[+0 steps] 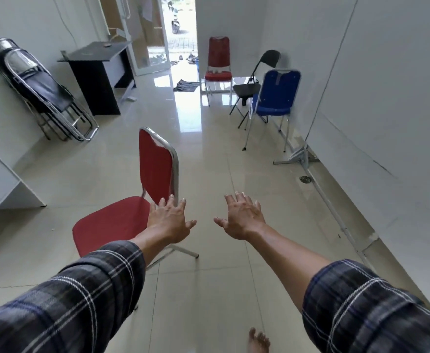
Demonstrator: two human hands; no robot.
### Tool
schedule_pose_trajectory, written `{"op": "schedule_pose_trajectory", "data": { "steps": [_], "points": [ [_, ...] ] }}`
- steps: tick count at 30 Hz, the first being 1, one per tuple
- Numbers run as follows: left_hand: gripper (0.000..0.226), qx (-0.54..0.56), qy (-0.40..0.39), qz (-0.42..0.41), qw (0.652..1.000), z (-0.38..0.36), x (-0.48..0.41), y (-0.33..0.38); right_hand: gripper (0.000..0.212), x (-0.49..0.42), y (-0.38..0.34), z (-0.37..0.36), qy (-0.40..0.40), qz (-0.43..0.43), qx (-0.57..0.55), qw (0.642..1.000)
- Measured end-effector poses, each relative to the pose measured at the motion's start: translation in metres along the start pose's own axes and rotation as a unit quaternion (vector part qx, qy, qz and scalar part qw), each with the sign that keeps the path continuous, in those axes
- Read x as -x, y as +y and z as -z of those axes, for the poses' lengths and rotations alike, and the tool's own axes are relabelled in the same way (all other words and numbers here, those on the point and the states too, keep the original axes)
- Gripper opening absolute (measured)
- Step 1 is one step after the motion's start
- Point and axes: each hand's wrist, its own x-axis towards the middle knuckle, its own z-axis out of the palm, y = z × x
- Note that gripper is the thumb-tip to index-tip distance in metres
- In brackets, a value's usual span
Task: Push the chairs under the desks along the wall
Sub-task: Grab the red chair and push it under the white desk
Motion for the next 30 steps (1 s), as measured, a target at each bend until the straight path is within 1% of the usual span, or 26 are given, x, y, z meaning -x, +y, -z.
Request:
{"op": "schedule_pose_trajectory", "data": {
  "steps": [3,6,12,15,19,24,27,30],
  "points": [
    [0.078,0.025,-0.017,0.048,0.998,0.005,-0.047,0.007,0.079,-0.064,0.019,0.019,-0.019,0.040,0.011,0.999],
    [0.078,0.051,-0.016,0.096,0.994,0.014,-0.096,0.015,0.077,-0.136,0.035,0.042,-0.028,0.085,0.043,0.995],
    [0.080,0.077,0.011,0.169,0.983,0.031,-0.195,0.001,0.078,-0.267,0.028,0.059,-0.040,0.160,0.064,0.984],
    [0.087,0.099,0.024,0.226,0.969,0.031,-0.261,-0.025,0.079,-0.346,0.009,0.055,-0.049,0.205,0.070,0.975],
    [0.092,0.128,0.044,0.275,0.952,0.028,-0.326,-0.054,0.083,-0.429,-0.017,0.051,-0.060,0.242,0.089,0.964],
    [0.095,0.167,0.006,0.332,0.929,0.026,-0.381,-0.091,0.083,-0.512,-0.067,0.047,-0.090,0.307,0.095,0.943],
    [0.100,0.177,-0.022,0.365,0.914,0.029,-0.390,-0.105,0.088,-0.539,-0.098,0.040,-0.109,0.356,0.094,0.923],
    [0.110,0.205,-0.064,0.374,0.902,0.033,-0.393,-0.116,0.093,-0.558,-0.128,0.033,-0.125,0.415,0.091,0.896]
  ]
}}
